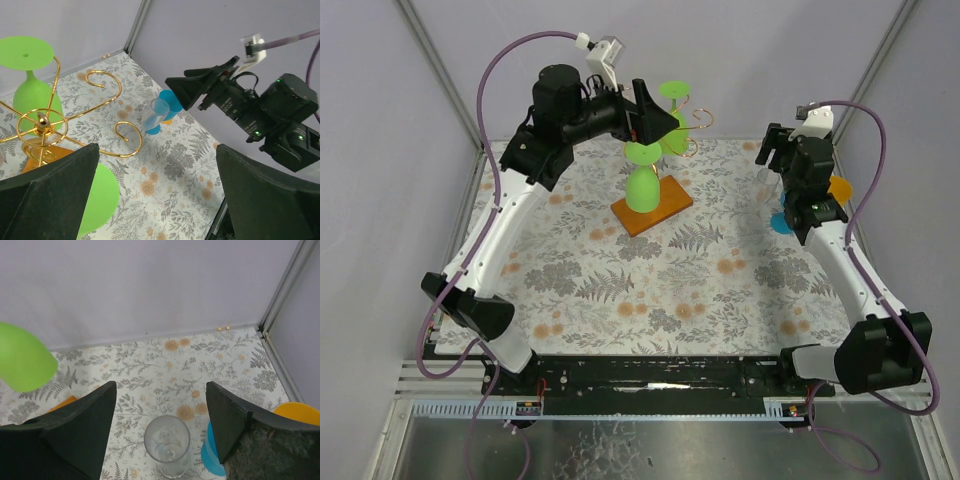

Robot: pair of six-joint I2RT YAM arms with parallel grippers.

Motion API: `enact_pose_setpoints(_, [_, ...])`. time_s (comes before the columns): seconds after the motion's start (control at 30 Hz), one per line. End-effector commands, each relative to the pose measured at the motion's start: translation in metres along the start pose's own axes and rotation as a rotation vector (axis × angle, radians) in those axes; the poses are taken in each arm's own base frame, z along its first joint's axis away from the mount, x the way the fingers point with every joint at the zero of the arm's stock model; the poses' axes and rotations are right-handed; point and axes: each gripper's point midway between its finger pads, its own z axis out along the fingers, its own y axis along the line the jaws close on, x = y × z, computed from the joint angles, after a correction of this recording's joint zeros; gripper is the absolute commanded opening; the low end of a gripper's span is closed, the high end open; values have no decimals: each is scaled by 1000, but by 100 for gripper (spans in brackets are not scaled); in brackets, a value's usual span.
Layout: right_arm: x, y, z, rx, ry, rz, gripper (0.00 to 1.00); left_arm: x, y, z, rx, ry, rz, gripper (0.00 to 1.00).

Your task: Take the wine glass off the wine glass rack

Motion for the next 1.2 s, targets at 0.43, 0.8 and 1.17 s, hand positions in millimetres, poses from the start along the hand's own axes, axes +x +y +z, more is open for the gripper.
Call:
enact_pose_setpoints(0.43, [-106,81,-82,-364,145,499,73,-51,77,-57,-176,-205,-144,100])
enact_pose_setpoints(0.8, [-102,146,-130,-559,293,926,70,-50,84,-64,-192,-226,-131,100])
enact_pose_setpoints(1.17, [-89,215,-138,-591,373,1019,71,-50,83,-66,-172,-218,-130,100])
